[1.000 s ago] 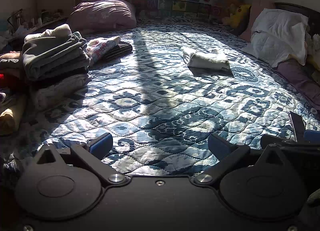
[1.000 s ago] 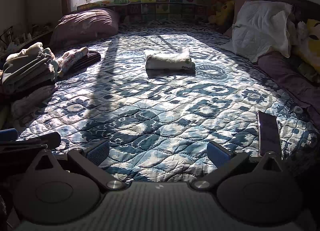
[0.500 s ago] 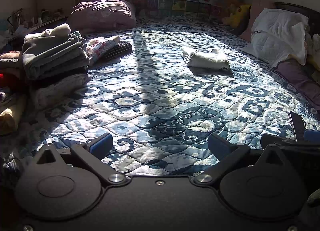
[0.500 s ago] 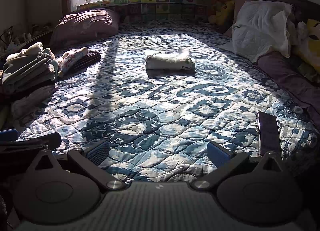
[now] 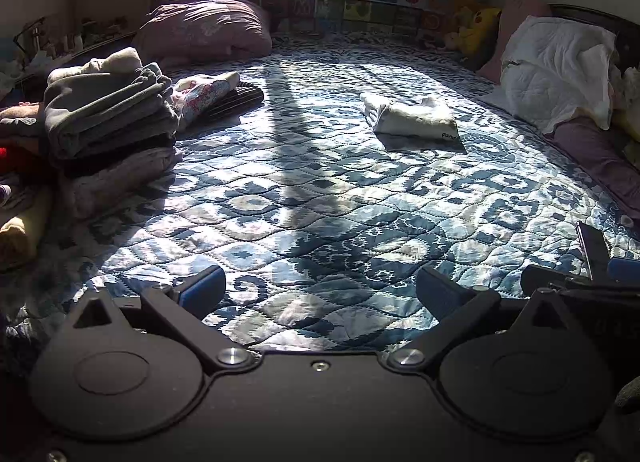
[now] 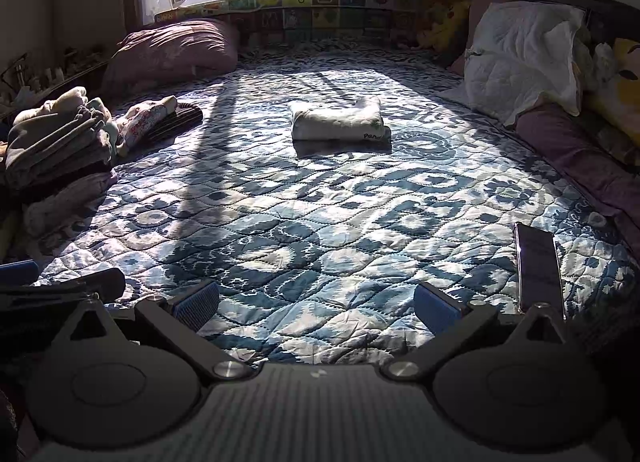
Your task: Fold clothes
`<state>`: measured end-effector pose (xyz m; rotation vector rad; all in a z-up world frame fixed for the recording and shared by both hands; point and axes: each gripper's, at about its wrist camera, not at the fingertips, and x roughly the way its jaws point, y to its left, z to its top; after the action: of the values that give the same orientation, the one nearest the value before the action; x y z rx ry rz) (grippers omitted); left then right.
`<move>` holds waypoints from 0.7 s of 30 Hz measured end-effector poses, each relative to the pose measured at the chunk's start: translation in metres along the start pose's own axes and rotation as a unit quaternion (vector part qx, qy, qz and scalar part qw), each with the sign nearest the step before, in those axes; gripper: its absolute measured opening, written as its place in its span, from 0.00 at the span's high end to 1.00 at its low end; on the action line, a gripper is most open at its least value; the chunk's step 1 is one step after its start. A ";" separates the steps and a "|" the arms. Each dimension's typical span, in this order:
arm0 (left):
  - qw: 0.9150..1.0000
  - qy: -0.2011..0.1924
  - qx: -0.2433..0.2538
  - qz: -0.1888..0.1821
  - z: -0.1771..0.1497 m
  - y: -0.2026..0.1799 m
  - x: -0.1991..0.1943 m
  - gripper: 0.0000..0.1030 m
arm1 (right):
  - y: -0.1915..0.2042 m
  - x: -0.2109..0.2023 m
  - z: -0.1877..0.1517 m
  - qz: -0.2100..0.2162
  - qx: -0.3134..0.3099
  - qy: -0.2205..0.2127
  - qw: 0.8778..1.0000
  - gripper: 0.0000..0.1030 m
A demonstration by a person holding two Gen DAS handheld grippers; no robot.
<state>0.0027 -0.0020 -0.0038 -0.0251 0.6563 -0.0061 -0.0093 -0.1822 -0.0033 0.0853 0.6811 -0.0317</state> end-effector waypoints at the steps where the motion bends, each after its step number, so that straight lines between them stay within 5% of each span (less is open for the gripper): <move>1: 1.000 0.000 0.000 0.001 0.001 -0.001 0.001 0.01 | 0.000 0.001 0.001 0.001 0.000 0.000 1.000 0.00; 6: 1.000 -0.003 0.006 -0.011 0.010 -0.003 0.009 0.01 | -0.007 0.007 0.009 0.030 0.008 -0.010 0.999 0.00; 13: 0.999 -0.004 -0.004 -0.041 0.045 -0.003 0.044 0.01 | -0.022 0.044 0.038 0.018 0.003 -0.020 1.000 0.00; 17: 0.999 -0.022 -0.004 -0.048 0.068 -0.007 0.084 0.01 | -0.035 0.087 0.057 0.010 -0.002 -0.017 1.000 0.00; 21: 0.999 0.012 0.023 -0.047 0.091 -0.021 0.140 0.01 | -0.055 0.140 0.069 -0.001 -0.015 -0.017 1.000 0.00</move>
<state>0.1692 -0.0226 -0.0172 -0.0108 0.6793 -0.1132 0.1394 -0.2430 -0.0420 0.0560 0.6483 -0.0247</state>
